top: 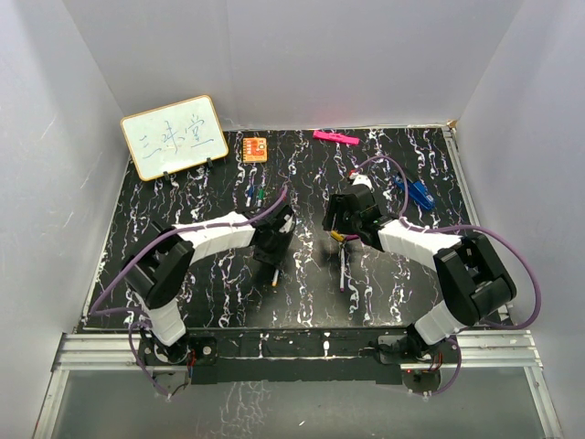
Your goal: Insert the pens into the pen caps
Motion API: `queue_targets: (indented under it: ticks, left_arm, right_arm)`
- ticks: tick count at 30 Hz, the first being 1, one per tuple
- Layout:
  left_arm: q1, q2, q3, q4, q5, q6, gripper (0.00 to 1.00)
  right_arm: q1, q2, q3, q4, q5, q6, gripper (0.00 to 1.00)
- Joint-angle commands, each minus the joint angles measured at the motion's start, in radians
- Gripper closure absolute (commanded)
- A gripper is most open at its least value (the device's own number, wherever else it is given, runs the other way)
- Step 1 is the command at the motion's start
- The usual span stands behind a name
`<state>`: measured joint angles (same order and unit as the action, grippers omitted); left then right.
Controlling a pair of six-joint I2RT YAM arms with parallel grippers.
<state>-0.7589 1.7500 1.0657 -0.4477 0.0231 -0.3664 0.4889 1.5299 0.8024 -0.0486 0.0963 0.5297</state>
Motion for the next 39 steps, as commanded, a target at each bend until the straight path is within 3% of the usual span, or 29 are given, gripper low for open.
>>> queue_targets:
  ticks: [1, 6, 10, 14, 20, 28, 39]
  left_arm:
    - [-0.003, 0.051, 0.052, -0.128, -0.113, 0.027, 0.66]
    - [-0.009, 0.100, 0.102, -0.222, -0.260, 0.048, 0.68]
    - [-0.013, 0.123, 0.102, -0.246, -0.287, 0.058, 0.69]
    - [-0.015, 0.128, 0.084, -0.236, -0.257, 0.054, 0.72]
    - [-0.015, 0.118, 0.066, -0.207, -0.197, 0.060, 0.88]
    - [-0.015, 0.116, 0.052, -0.160, -0.109, 0.074, 1.00]
    - [-0.009, 0.049, 0.048, -0.133, -0.092, 0.066, 1.00]
  right_arm:
    - [0.000, -0.005, 0.049, 0.055, -0.006, 0.004, 0.41]
    - [0.000, -0.012, 0.045, 0.060, -0.006, 0.003, 0.42]
    - [0.000, -0.013, 0.044, 0.065, -0.009, 0.007, 0.42]
    - [-0.001, -0.013, 0.050, 0.064, -0.011, 0.005, 0.42]
    - [0.000, -0.012, 0.056, 0.067, -0.029, 0.006, 0.43]
    - [0.001, 0.014, 0.066, 0.072, -0.042, 0.003, 0.44]
    - [0.001, 0.065, 0.066, 0.081, -0.048, -0.001, 0.45]
